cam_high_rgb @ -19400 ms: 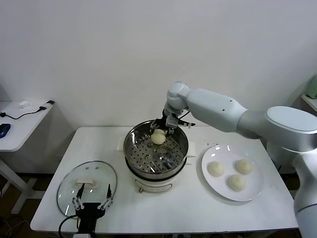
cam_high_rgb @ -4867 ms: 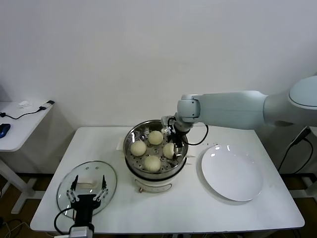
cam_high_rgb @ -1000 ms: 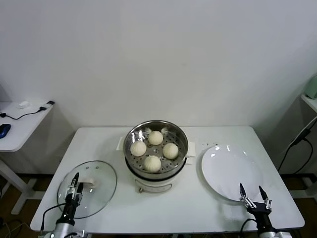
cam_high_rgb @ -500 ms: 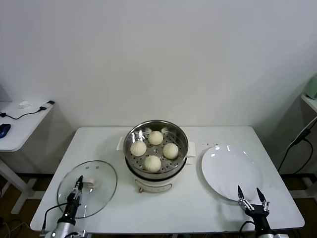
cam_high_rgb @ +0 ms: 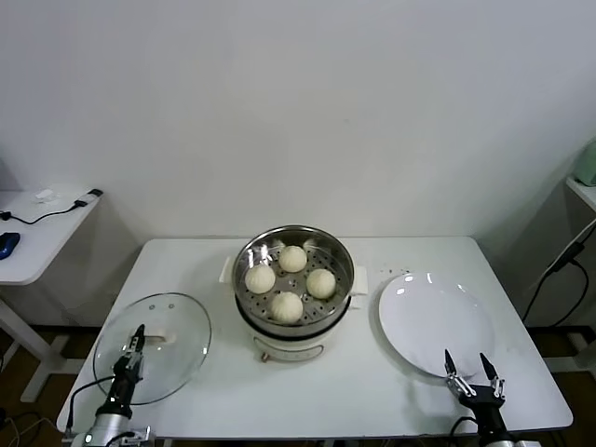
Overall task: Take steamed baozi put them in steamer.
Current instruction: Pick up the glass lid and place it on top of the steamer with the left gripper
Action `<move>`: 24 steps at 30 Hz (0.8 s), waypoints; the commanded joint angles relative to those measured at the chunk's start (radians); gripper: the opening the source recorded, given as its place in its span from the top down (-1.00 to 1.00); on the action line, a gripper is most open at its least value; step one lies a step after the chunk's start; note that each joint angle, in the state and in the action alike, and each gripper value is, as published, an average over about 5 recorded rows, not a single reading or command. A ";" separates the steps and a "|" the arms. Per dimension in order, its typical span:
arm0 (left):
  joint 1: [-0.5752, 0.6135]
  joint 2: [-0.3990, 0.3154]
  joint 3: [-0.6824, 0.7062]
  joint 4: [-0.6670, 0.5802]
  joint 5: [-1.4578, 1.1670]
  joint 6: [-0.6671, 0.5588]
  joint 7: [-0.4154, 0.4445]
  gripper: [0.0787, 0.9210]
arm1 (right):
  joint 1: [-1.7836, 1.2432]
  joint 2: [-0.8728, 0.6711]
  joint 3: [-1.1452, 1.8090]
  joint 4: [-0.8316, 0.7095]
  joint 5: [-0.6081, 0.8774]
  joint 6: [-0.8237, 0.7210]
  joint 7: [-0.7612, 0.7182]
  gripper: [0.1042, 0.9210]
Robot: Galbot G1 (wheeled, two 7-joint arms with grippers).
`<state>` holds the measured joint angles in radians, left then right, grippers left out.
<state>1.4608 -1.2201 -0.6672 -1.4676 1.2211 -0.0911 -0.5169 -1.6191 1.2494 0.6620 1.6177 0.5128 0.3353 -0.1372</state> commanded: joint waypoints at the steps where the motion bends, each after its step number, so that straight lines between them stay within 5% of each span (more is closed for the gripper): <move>1: 0.121 0.079 -0.064 -0.461 -0.335 0.246 0.297 0.87 | -0.002 0.001 -0.002 0.001 -0.020 -0.007 0.004 -0.76; 12: 0.012 0.114 0.038 -0.649 -0.245 0.409 0.476 0.87 | -0.010 0.009 -0.014 0.007 -0.062 -0.009 -0.001 -0.76; 24: -0.237 0.111 0.478 -0.739 0.026 0.678 0.686 0.87 | -0.015 0.029 -0.014 0.017 -0.089 -0.010 -0.001 -0.76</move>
<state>1.4132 -1.1060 -0.5303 -2.0713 1.0700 0.3400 -0.0463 -1.6321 1.2733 0.6482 1.6327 0.4375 0.3264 -0.1393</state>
